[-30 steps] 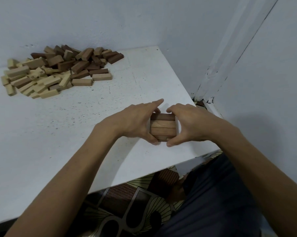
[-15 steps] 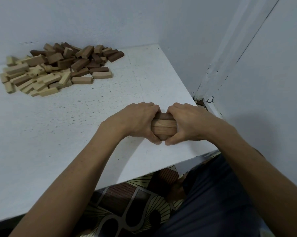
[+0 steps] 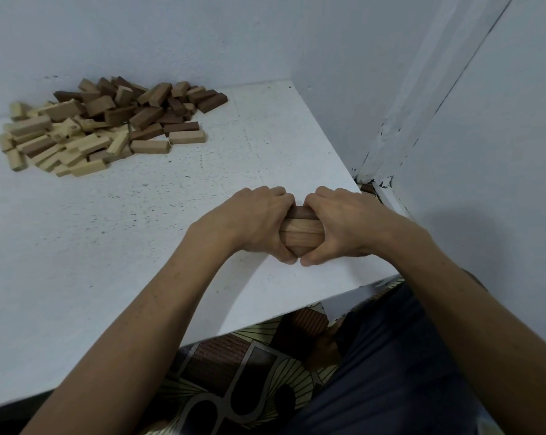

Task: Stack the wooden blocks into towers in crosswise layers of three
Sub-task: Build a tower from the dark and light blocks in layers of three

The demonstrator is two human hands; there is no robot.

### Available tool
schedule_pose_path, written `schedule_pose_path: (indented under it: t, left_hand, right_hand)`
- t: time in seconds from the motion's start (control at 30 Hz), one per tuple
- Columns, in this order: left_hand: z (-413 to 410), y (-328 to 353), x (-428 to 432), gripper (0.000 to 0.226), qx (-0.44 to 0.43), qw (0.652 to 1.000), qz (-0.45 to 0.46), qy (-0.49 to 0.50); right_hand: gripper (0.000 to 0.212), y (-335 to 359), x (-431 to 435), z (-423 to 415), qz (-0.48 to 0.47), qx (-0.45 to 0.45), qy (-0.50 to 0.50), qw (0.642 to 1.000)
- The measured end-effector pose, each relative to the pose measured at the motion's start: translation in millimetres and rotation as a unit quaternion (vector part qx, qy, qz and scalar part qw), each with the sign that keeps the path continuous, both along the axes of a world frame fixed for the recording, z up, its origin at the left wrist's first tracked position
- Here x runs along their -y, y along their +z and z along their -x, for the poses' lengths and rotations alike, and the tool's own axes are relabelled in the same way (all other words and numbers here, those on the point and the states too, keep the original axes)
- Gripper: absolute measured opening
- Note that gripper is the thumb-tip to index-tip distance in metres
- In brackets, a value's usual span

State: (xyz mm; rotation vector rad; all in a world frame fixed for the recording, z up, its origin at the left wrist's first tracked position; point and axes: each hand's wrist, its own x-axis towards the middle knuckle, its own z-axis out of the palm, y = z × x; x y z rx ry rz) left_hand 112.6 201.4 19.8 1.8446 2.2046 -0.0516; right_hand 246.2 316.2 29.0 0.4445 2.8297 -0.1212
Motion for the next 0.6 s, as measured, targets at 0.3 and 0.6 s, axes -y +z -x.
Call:
schedule_pose_path:
  t: [0.3, 0.6]
  left_hand:
    - [0.2, -3.1, -1.5, 0.062, -0.008, 1.0, -0.003, -0.002]
    - [-0.8, -2.5, -2.3, 0.061, -0.013, 1.0, 0.001, 0.002]
  right_hand:
    - [0.066, -2.2, 0.7, 2.5, 0.007, 0.003, -0.001, 1.0]
    - [0.064, -0.8, 1.5, 2.2, 0.008, 0.006, -0.001, 1.0]
